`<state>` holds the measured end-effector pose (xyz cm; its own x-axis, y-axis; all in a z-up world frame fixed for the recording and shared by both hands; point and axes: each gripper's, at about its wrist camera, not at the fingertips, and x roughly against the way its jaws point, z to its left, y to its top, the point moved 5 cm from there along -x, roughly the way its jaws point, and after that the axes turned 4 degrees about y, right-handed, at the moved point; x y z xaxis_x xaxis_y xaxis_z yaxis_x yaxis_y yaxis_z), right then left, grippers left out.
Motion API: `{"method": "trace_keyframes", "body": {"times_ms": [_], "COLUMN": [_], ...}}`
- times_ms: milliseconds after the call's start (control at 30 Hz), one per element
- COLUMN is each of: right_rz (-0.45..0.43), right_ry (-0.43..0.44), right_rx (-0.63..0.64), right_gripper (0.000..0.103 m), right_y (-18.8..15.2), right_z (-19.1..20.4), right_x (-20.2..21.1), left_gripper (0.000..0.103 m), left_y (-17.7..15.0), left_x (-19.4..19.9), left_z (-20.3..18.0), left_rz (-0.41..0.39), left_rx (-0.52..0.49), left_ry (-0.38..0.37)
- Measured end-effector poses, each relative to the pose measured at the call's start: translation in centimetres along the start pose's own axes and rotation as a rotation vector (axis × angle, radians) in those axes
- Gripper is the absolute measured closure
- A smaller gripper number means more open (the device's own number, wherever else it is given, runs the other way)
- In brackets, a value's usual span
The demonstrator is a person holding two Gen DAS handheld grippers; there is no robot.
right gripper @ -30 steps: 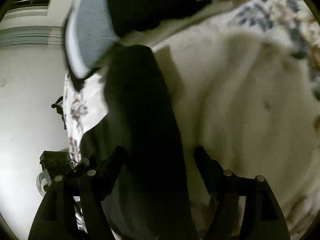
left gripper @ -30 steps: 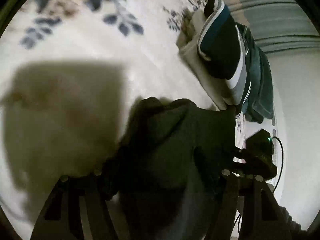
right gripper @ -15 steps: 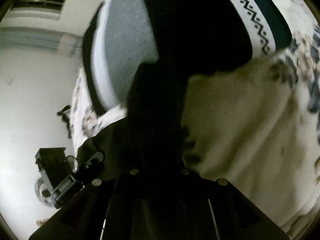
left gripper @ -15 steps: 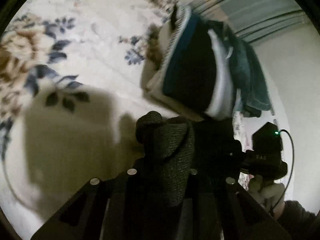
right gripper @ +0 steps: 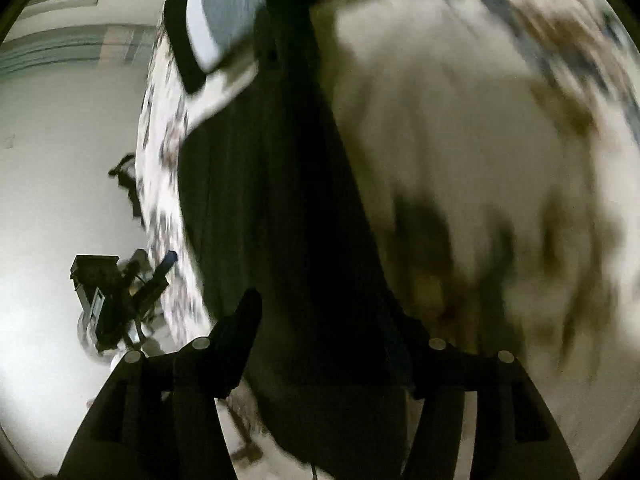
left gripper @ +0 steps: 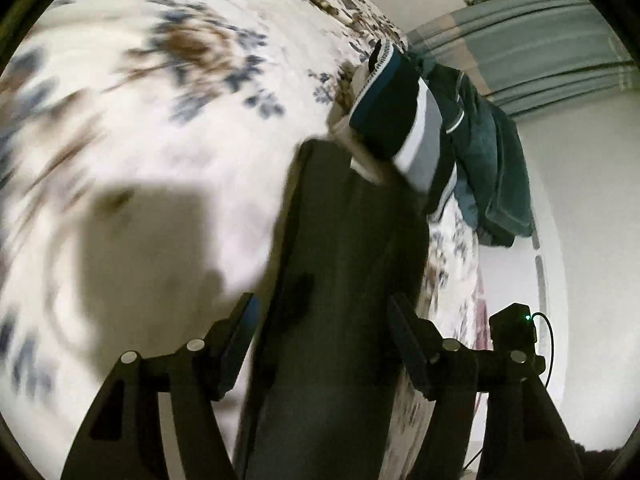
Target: Fold small clothes
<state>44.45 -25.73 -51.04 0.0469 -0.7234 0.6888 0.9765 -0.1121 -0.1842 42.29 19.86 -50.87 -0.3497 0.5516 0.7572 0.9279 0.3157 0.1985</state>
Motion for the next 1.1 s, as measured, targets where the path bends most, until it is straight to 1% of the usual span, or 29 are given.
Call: {"method": "trace_keyframes", "body": {"times_ms": [100,167,233,267,300,367,433,467,567,633,667,700,733,767,800,833,867,900,933,967,1000,1033,1067,1100], "right_rz": [0.043,0.063,0.08,0.088,0.098,0.107,0.123,0.128,0.15,0.159,0.159,0.157,0.156,0.151,0.145,0.143,0.144,0.145,0.148,0.151,0.151,0.153,0.158,0.16], "right_ry": [0.027,0.026,0.016,0.011,0.009,0.009,-0.011,-0.015,-0.034,-0.04,-0.043,-0.054,-0.062,-0.072,-0.074,-0.068,-0.067,-0.068,-0.069,-0.07,-0.067,-0.063,-0.056,-0.046], "right_rx": [-0.04,-0.054,-0.071,-0.087,-0.107,-0.152,-0.182,-0.192,-0.213,-0.23,-0.237,-0.241,-0.243,-0.248,-0.256,-0.261,-0.26,-0.257,-0.251,-0.247,-0.246,-0.246,-0.247,-0.252], "right_gripper": [0.041,0.041,0.041,0.041,0.041,0.041,0.041,0.041,0.041,0.041,0.041,0.041,0.041,0.041,0.041,0.041,0.041,0.041,0.041,0.041,0.041,0.041,0.041,0.041], "right_y": [-7.0,-11.2,-15.6,-17.7,-19.7,-23.3,-26.5,-27.8,-31.2,-32.7,-32.8,-33.0,-33.2,-33.4,-33.6,-33.3,-33.3,-33.2,-33.3,-33.3,-33.2,-33.2,-33.2,-33.4], "right_z": [-2.0,-2.5,-3.2,-4.0,-4.8,-6.2,-7.8,-8.4,-10.3,-11.0,-10.8,-11.0,-11.2,-11.2,-11.3,-11.2,-10.8,-9.9,-9.8,-9.4,-9.3,-9.3,-8.7,-8.3], "right_x": [1.3,0.8,0.2,0.2,-0.1,-1.2,-2.6,-3.7,-5.8,-7.7,-9.0,-9.9,-10.9,-11.8,-12.3,-13.2,-14.0,-15.2,-15.5,-16.1,-16.4,-16.6,-17.3,-17.9], "left_gripper": [0.039,0.039,0.039,0.039,0.039,0.039,0.039,0.039,0.041,0.042,0.061,0.082,0.087,0.095,0.096,0.096,0.096,0.091,0.09,0.082,0.063,0.054,0.042,0.04], "left_y": [-6.3,-11.5,-15.9,-18.1,-20.9,-24.6,-28.1,-29.6,-31.5,-31.7,-31.9,-31.7,-31.8,-31.8,-31.7,-32.1,-32.1,-32.1,-32.1,-32.3,-32.2,-32.3,-32.1,-32.2], "left_x": [4.2,6.6,7.6,7.8,7.8,6.9,5.1,3.9,1.2,0.2,0.1,-0.1,0.3,0.9,1.6,2.0,2.4,2.7,2.8,2.9,2.9,2.8,2.6,2.6], "left_z": [0.8,1.2,1.7,2.0,2.7,3.5,4.0,4.0,3.8,3.7,3.8,4.2,4.5,4.7,5.0,5.4,5.4,5.5,5.8,6.2,6.5,6.7,6.7,6.7], "left_rz": [0.0,0.016,0.038,0.053,0.075,0.122,0.165,0.186,0.207,0.179,0.165,0.154,0.143,0.125,0.108,0.106,0.108,0.118,0.134,0.148,0.159,0.16,0.154,0.15], "left_rx": [0.03,0.065,0.091,0.11,0.136,0.164,0.165,0.153,0.124,0.104,0.101,0.108,0.116,0.126,0.13,0.122,0.115,0.119,0.13,0.139,0.151,0.157,0.17,0.18], "left_ry": [0.048,0.073,0.115,0.127,0.15,0.177,0.208,0.216,0.257,0.288,0.307,0.332,0.33,0.309,0.296,0.297,0.283,0.242,0.231,0.234,0.226,0.218,0.197,0.164]}}
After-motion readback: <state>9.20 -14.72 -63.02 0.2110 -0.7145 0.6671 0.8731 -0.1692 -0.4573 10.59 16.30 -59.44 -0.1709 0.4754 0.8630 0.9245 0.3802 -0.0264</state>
